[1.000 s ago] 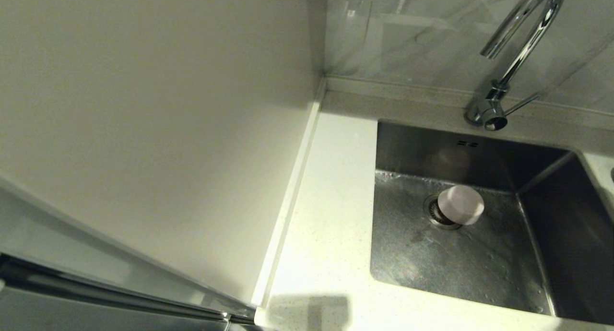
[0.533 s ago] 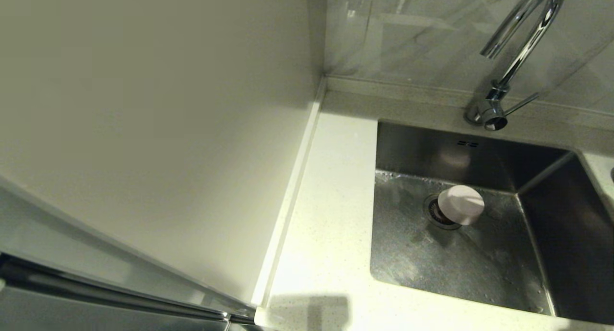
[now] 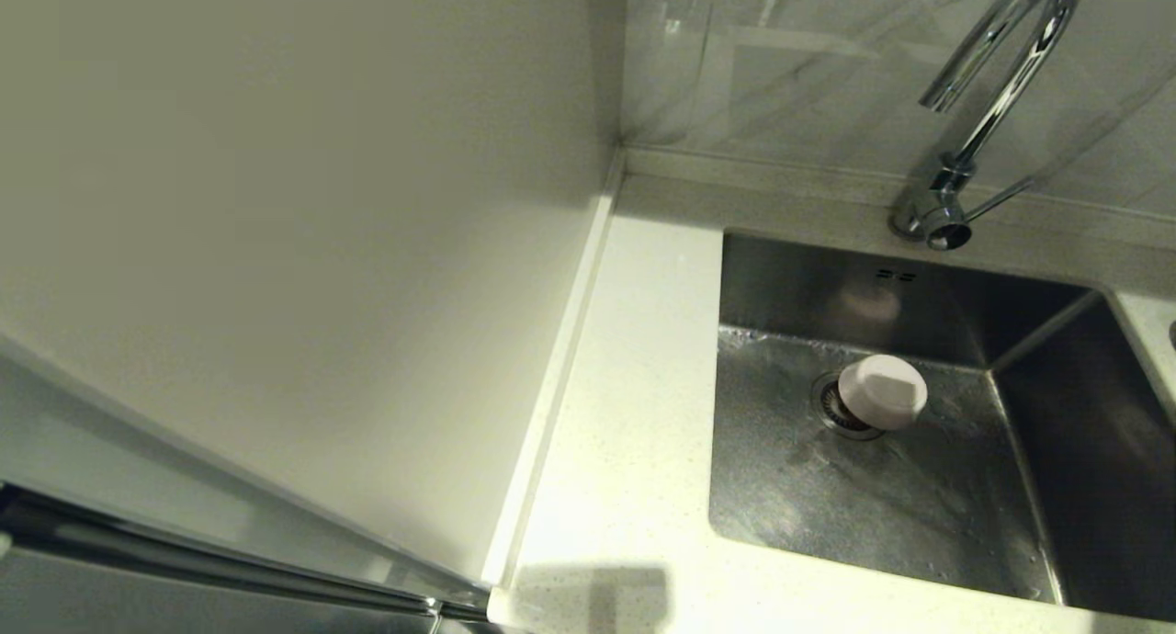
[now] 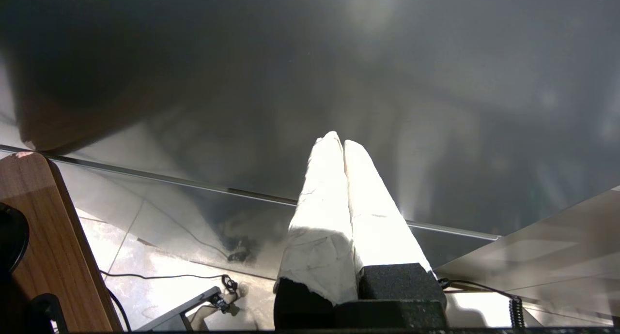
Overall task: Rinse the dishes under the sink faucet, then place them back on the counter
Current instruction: Put a bowl back to the table from the sink
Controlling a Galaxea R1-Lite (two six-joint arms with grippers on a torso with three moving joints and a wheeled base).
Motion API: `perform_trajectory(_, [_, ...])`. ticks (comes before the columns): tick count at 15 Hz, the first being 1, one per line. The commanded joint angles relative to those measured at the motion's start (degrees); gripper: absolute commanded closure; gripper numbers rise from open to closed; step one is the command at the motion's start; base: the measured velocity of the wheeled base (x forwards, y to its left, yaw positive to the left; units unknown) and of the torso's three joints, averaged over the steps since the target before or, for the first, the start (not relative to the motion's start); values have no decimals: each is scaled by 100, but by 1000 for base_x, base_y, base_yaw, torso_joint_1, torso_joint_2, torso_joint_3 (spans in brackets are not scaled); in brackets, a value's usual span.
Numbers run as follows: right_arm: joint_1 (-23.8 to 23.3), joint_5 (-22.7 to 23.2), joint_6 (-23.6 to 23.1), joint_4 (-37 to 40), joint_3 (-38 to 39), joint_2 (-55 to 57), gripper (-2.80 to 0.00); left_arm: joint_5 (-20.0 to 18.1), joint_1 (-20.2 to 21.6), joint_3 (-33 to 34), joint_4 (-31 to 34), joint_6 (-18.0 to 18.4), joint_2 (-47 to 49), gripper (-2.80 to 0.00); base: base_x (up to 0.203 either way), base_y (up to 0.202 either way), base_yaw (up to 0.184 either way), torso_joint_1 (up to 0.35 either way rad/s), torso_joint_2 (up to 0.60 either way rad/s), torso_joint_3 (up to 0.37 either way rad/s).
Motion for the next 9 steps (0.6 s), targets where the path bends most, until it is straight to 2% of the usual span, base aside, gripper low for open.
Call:
perform_trajectory(1, [80,-445,-4075,1232,-24,-3,0,2,1,18,-2,-2,0,0,0,0,0,0,0,0])
perform_trajectory(2, [68,-607,-5197,1782,-173,85,0,2,1,18,-2,-2,0,0,0,0,0,0,0,0])
perform_trajectory(3, [60,-753,-5810,1899,-238,156,0,2,1,18,-2,-2,0,0,0,0,0,0,0,0])
perform_trajectory(4, [58,-996,-6093,1530,-141,188,0,2,1,18,6,-2,0,0,0,0,0,0,0,0])
perform_trajectory(5, [56,-1588,-6541,926,63,201,0,2,1,18,-2,-2,0,0,0,0,0,0,0,0])
perform_trajectory(6, [45,-2579,-7190,691,214,200,0,2,1,18,-2,-2,0,0,0,0,0,0,0,0])
perform_trajectory(7, [4,-3866,-7785,580,315,196,0,2,1,18,-2,-2,0,0,0,0,0,0,0,0])
perform_trajectory(9, [-78,-6386,-8602,577,487,188,0,2,1,18,-2,-2,0,0,0,0,0,0,0,0])
